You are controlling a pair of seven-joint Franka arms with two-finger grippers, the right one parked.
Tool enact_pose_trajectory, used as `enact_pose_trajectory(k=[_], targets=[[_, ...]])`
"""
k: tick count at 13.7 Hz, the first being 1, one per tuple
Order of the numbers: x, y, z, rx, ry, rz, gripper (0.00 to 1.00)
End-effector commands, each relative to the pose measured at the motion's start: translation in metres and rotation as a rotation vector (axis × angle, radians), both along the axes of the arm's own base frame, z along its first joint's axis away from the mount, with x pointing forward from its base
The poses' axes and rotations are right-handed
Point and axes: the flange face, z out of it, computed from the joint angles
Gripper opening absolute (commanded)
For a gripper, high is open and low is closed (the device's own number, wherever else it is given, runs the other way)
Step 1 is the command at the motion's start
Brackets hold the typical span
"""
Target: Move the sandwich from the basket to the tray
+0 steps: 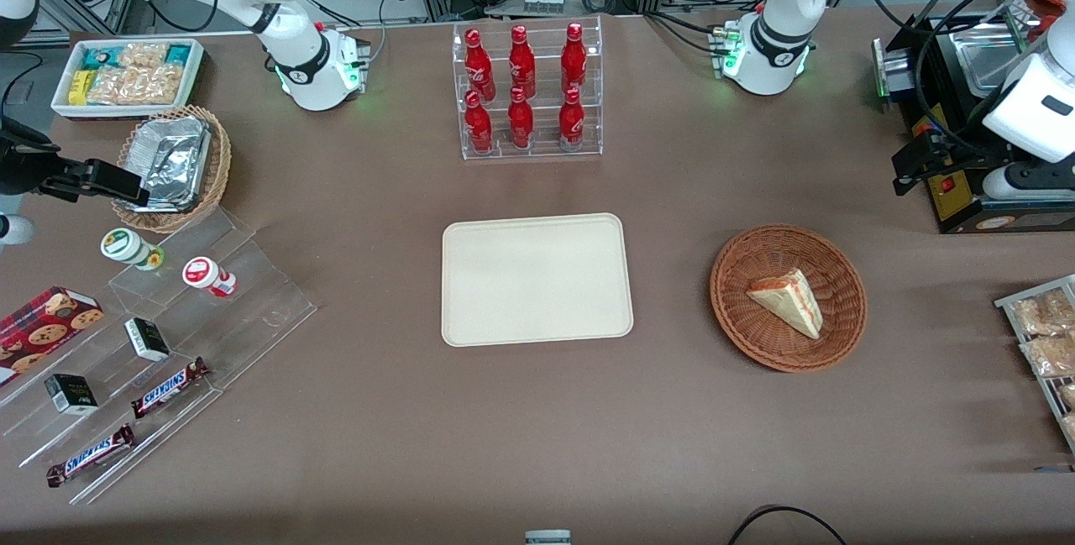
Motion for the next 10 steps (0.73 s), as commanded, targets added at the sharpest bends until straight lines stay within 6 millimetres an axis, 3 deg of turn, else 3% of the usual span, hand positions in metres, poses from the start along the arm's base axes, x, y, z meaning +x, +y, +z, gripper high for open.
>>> enact_pose_trajectory(k=[1, 5, 10], targets=[[-0.007, 0.007, 0.003, 0.015, 0.014, -0.005, 1.0], [-0.005, 0.009, 0.0, 0.014, 0.02, 0.008, 1.0], [0.044, 0.01, -0.073, 0.0, 0.014, 0.08, 1.0]])
